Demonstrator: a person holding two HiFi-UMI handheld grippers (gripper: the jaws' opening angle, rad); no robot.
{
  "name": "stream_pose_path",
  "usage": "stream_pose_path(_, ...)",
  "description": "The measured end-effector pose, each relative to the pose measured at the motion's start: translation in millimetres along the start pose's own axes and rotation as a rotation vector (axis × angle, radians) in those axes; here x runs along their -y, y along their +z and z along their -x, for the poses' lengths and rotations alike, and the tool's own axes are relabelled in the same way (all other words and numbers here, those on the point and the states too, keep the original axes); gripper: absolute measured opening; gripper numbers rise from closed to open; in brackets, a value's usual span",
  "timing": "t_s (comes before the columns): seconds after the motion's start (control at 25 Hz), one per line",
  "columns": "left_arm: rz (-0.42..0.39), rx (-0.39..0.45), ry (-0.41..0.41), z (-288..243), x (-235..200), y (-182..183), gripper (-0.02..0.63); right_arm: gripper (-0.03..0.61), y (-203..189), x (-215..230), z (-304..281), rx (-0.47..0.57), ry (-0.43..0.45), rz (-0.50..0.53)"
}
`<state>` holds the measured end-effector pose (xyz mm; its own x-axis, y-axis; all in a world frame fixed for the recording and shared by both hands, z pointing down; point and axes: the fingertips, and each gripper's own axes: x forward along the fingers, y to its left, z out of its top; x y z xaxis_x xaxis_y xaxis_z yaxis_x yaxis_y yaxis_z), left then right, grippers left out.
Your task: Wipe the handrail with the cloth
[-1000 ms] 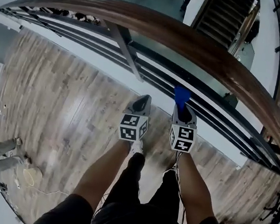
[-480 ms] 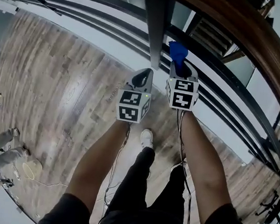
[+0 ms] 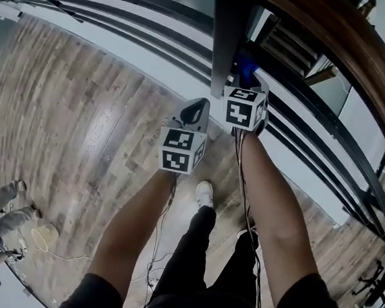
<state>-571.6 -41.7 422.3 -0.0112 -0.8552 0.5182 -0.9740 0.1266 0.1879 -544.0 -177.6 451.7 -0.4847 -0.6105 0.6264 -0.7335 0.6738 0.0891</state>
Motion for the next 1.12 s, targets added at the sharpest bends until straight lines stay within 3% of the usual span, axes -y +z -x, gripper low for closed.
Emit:
stream_pose_path(0.36,-0.028,-0.007,-0.028,-9.7,42.9,-3.0,0.005,0.104,-27.5,41.3,24.3,0.016,-0.026,-0.027)
stream_pose_path(0.76,-0.003,-0.025,-0.101,-30.8,147.3,-5.7,0.005,0.104,-80.0,133.3,80.7,0.034,-0.111,-0.106)
stream_pose_path(1.12,-0.075,-0.054,-0.165,-49.8,233.0,-8.4,0.003,0.104,-130.4,219.0,130.6,0.019,-0.181,-0.164)
